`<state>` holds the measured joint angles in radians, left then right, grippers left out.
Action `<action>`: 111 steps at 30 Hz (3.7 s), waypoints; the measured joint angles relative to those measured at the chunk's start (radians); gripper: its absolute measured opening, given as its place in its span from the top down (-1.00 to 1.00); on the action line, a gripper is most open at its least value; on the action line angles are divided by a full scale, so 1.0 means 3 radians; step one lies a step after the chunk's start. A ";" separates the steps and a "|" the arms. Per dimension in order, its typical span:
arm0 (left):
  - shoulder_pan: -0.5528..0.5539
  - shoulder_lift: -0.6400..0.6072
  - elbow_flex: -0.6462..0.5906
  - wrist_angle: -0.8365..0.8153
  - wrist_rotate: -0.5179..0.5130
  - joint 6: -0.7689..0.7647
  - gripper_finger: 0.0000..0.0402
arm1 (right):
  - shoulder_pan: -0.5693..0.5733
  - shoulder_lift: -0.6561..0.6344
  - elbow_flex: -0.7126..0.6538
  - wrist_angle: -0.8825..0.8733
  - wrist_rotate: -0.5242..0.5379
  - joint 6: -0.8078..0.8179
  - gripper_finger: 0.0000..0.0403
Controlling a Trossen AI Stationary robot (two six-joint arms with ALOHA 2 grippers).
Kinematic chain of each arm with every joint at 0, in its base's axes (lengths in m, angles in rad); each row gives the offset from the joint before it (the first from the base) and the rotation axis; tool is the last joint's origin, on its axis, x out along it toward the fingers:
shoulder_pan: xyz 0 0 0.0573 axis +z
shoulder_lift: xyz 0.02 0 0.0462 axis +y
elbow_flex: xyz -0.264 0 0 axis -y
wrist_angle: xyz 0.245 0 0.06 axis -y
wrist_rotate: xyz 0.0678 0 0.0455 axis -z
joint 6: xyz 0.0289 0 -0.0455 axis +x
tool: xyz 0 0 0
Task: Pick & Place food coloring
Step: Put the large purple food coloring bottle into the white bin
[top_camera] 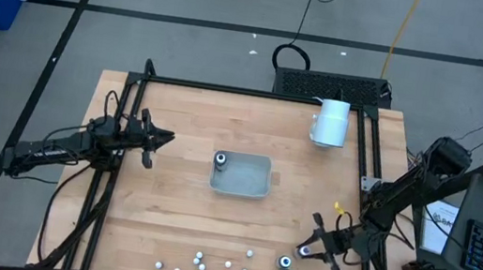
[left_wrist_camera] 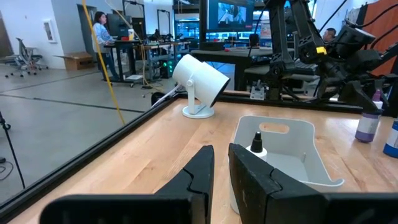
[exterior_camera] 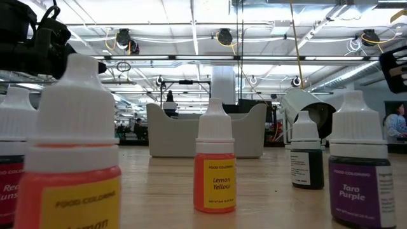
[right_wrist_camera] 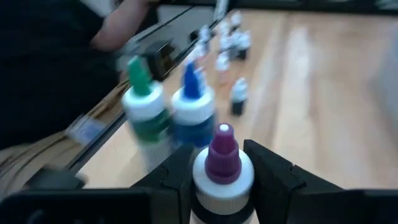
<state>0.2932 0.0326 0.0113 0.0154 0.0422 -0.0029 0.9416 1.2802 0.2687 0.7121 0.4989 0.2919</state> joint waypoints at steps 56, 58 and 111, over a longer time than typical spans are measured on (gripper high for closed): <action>-0.0003 0.0000 -0.0004 0.0058 0.0005 -0.0006 0.71 | -0.2764 0.1262 0.2538 -0.1089 -0.1498 -0.1571 0.46; -0.0003 0.0000 -0.0004 0.0055 0.0003 -0.0006 0.71 | -0.2776 0.1371 0.2593 -0.1086 -0.1494 -0.1570 0.46; -0.0004 -0.0001 0.0000 0.0120 0.0002 -0.0024 0.71 | -0.3083 0.2247 0.2628 -0.0032 -0.1480 -0.1153 0.41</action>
<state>0.2920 0.0322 0.0113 0.0513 0.0426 -0.0101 0.0167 1.9541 1.0573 0.7026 0.0547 -0.0541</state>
